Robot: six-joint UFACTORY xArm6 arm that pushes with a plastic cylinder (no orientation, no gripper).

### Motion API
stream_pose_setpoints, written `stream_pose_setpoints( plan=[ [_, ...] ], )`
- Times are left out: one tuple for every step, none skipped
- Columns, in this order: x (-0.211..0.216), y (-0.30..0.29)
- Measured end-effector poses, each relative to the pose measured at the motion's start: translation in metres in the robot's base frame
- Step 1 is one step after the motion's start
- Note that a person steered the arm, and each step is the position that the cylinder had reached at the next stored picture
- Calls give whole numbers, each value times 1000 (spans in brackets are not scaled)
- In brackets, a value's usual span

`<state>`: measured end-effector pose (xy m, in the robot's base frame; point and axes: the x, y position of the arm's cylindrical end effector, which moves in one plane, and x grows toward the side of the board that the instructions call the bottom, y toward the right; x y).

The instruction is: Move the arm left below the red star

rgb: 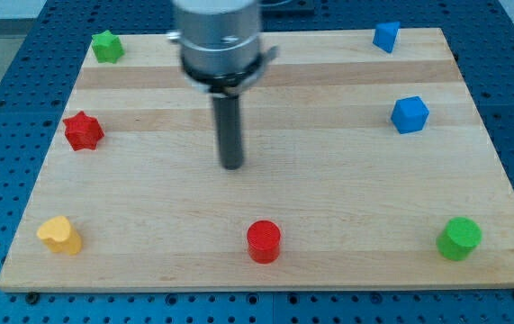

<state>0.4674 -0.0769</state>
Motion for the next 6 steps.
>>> stream_pose_setpoints(
  plan=[
    [1, -65],
    [3, -94],
    [3, -103],
    [3, -205],
    [3, -222],
    [-4, -228]
  ],
)
